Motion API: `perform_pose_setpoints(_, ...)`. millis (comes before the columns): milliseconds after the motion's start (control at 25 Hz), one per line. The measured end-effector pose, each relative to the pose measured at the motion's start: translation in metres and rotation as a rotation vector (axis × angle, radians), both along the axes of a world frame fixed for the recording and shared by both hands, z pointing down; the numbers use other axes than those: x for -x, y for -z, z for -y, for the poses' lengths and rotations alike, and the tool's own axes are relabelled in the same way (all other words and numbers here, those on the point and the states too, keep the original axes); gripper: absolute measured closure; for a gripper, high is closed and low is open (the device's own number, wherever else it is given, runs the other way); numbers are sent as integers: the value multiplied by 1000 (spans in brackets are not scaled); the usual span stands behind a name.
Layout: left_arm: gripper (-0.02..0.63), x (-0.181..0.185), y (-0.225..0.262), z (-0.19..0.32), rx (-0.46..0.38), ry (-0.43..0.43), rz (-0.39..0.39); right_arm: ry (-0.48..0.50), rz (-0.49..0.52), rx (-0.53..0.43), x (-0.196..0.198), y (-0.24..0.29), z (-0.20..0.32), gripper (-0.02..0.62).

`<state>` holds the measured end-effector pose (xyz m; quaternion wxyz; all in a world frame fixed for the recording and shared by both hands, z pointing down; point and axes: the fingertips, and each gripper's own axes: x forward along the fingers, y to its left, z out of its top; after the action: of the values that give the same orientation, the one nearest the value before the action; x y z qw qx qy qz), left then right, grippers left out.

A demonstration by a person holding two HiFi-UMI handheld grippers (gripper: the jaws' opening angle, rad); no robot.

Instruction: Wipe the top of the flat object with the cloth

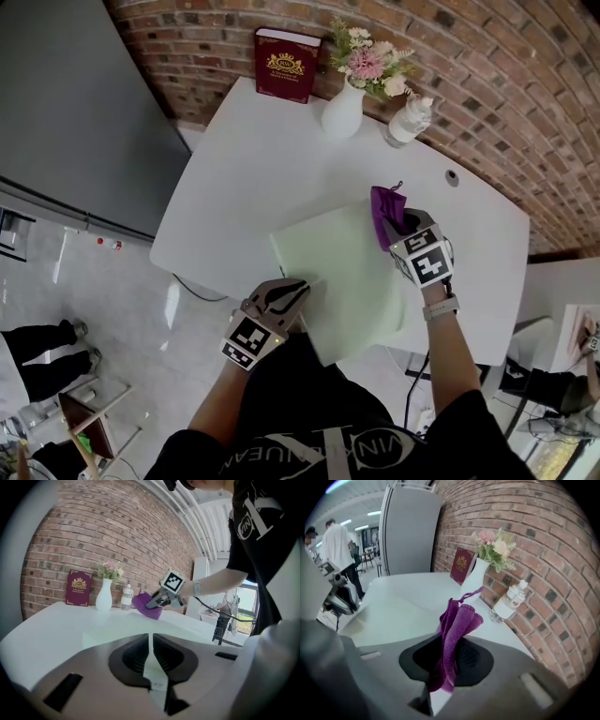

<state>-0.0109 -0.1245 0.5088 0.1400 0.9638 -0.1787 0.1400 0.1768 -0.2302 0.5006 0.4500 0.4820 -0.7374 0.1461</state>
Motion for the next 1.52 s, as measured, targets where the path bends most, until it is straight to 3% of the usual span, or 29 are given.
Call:
perform_pose_setpoints(120,575,15,1,19,-18,44,39,2,169,-12,27,18,-19,531)
perform_pose_setpoints(280,575,28,-4,39,-26,99,80,66,430,40,86,36,-52,531)
perform_pose_setpoints(440,575,28,-7,51,-27,117,85,146,706,178,151,47,-90,531)
perform_pose_setpoints(560,575,23,-10,56,-27,102,89,196,805,328,187,42,-117,531)
perform_pose_setpoints(720,575,20,-15,60,-35,86,117,194,757,443,207,9,-130,531)
perform_pose_setpoints(920,575,21,-21,60,-43,70,138,206,525,387,205,-21,-121,531)
perform_pose_setpoints(1120,575,20,-23,59,-76,39,172,217,402,333,195,-26,-114,531)
perform_pose_setpoints(1520,575,20,-25,59,-95,10,175,96,320,306,141,-34,-107,531)
